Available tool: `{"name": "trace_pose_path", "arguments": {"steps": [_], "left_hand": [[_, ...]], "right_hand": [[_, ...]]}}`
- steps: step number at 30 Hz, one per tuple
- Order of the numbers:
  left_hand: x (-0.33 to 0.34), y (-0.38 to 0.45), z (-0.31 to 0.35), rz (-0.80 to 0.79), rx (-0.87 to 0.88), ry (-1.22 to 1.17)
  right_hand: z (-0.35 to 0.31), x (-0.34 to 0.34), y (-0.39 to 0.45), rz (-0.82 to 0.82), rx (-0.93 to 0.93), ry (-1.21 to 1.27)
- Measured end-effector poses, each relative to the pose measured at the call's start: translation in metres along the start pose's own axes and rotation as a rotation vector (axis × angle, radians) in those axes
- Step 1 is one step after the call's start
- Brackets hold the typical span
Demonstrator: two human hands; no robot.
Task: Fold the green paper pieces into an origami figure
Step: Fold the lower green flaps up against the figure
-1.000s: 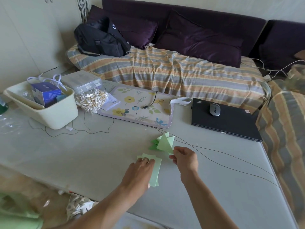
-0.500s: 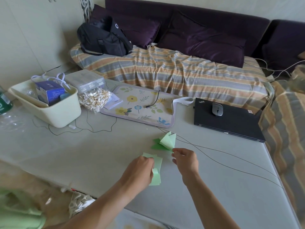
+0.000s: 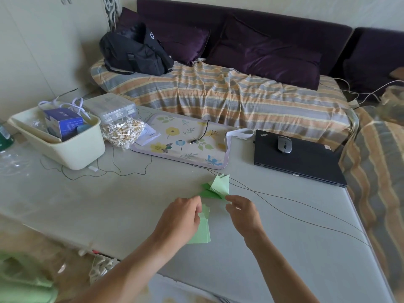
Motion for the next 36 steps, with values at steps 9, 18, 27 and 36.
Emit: {"name": "trace_pose_path", "arguments": {"steps": [9,18,27,36], "left_hand": [[-0.026,0.004,0.010,0.175,-0.011,-0.237],[-0.032,0.003,0.011,0.188,-0.119,-0.403],[-0.001,-0.005,-0.011,0.014,-0.628,-0.836],[0.006,-0.003,-0.011,0.035,-0.689,-0.980]], "right_hand": [[-0.031,-0.002,-0.021,-0.093,-0.214,-0.042],[-0.041,0.009,-0.036,-0.190,-0.263,0.039],[-0.033,0.000,-0.033,-0.207,-0.054,0.333],[-0.041,0.001,-0.035,-0.207,-0.132,0.340]]}}
Point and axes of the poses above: each hand's wrist, its own y-axis towards the middle knuckle, its own x-axis out of the palm, z = x × y, the point moved 5 cm from there along y, towards the middle knuckle, and after that the axes turned 2 degrees about y, right-handed, at the moved point
